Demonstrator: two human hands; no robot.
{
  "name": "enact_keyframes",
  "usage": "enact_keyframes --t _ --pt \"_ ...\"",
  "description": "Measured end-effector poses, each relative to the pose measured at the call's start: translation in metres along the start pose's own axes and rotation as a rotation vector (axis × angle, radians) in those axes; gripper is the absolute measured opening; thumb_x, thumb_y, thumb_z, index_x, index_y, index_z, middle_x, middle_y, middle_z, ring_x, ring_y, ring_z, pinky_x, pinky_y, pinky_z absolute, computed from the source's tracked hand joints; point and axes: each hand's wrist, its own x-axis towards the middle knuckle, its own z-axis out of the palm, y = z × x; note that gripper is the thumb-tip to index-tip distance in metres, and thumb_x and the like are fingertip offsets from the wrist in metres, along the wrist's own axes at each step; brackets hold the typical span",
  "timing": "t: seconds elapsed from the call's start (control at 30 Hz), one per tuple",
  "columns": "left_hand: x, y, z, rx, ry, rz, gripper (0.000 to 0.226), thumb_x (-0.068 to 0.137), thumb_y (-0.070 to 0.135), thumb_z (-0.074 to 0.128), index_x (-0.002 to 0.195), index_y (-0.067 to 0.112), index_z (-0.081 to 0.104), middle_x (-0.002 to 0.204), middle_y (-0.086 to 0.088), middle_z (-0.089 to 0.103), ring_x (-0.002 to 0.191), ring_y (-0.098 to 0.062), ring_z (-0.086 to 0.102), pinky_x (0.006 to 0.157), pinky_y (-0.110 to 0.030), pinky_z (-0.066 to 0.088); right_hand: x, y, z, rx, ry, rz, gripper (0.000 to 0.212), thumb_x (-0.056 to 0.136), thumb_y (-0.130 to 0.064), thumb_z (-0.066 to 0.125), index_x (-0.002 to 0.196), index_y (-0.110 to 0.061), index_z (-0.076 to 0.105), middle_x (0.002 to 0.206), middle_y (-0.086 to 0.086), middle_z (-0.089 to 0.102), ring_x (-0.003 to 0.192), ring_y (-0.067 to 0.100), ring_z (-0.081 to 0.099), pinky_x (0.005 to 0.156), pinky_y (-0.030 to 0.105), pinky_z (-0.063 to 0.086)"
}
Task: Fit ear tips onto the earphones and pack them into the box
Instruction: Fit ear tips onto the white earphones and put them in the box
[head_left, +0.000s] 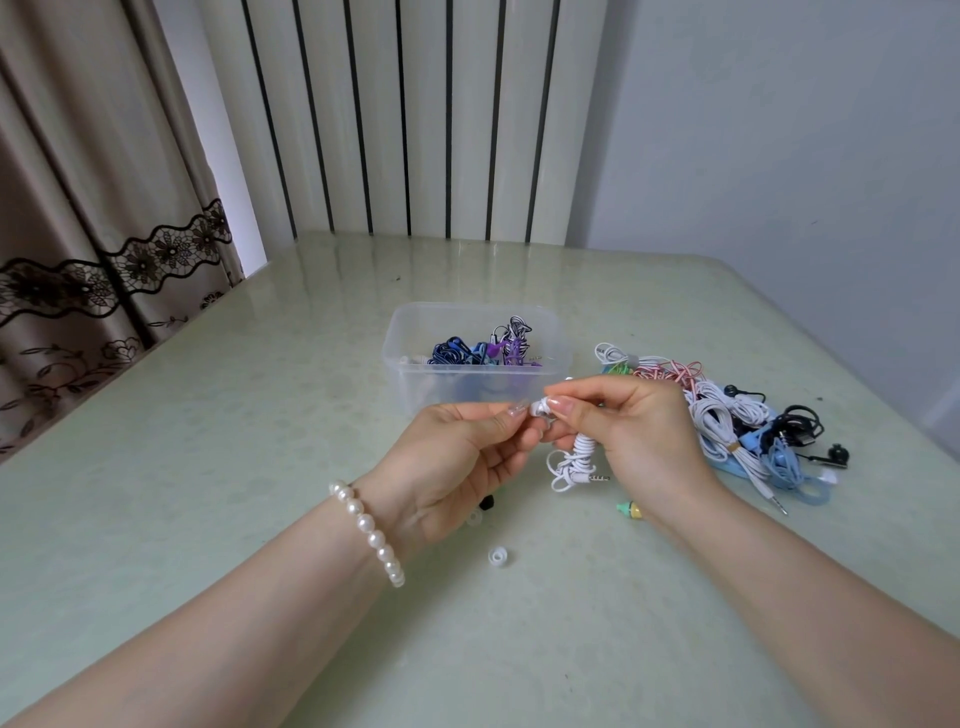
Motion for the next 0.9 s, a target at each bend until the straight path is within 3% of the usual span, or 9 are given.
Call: enact_keyframes --t 0.13,0.43,0.57,0.7,0.77,0.9 --pt "0.001 -0.001 0.0 0.006 0.01 0.014 0.016 0.087 0.003 0.053 0.088 -0.001 0.068 0.084 -0.012 0.069 0.062 -0.007 0.063 0.061 -0.016 0.049 0.0 0.001 0.001 -0.032 0.018 -0.011 0.021 0.078 0.006 0.063 0.071 -0.014 0.068 0.053 0.0 0.067 0.051 0.012 0.064 0.058 0.025 0.055" --pt "0.002 -0.003 0.0 0.009 0.023 0.014 0.016 0.087 0.003 0.052 0.088 -0.001 0.068 0.085 -0.012 0.067 0.065 -0.008 0.062 0.064 -0.016 0.049 0.001 0.004 0.001 -0.051 0.013 -0.013 0.022 0.075 0.01 0.064 0.069 -0.011 0.067 0.049 -0.002 0.065 0.047 0.009 0.062 0.054 0.019 0.054" --pt "0.001 -0.004 0.002 -0.002 0.003 0.005 0.017 0.088 0.004 0.051 0.09 0.0 0.068 0.083 -0.009 0.068 0.067 -0.007 0.062 0.065 -0.016 0.049 0.0 0.008 0.0 -0.222 0.044 -0.138 0.021 0.074 0.005 0.069 0.07 -0.016 0.07 0.063 -0.002 0.067 0.053 0.005 0.063 0.06 0.021 0.055" --pt "0.0 -0.003 0.002 -0.044 -0.021 -0.023 0.018 0.089 0.005 0.05 0.09 0.002 0.068 0.083 -0.007 0.068 0.069 -0.008 0.062 0.066 -0.017 0.049 -0.002 0.01 0.0 -0.442 0.083 -0.323 0.012 0.075 0.001 0.069 0.08 -0.009 0.074 0.069 -0.007 0.062 0.058 -0.001 0.06 0.064 0.017 0.051" --pt "0.0 -0.001 0.001 -0.059 -0.01 -0.015 0.017 0.088 0.005 0.051 0.088 0.004 0.068 0.078 -0.005 0.069 0.066 -0.007 0.063 0.064 -0.017 0.05 -0.002 0.006 0.0 -0.303 0.065 -0.218 0.016 0.078 0.001 0.067 0.076 -0.014 0.072 0.065 -0.006 0.067 0.054 0.007 0.062 0.06 0.022 0.053" --pt "0.002 0.002 -0.002 -0.054 0.02 -0.007 0.011 0.081 0.008 0.058 0.082 0.007 0.069 0.071 -0.001 0.069 0.058 -0.005 0.062 0.06 -0.017 0.05 0.001 -0.003 -0.004 -0.045 -0.047 -0.023 0.018 0.081 0.003 0.06 0.079 -0.013 0.067 0.061 -0.003 0.069 0.048 0.009 0.061 0.049 0.017 0.047"
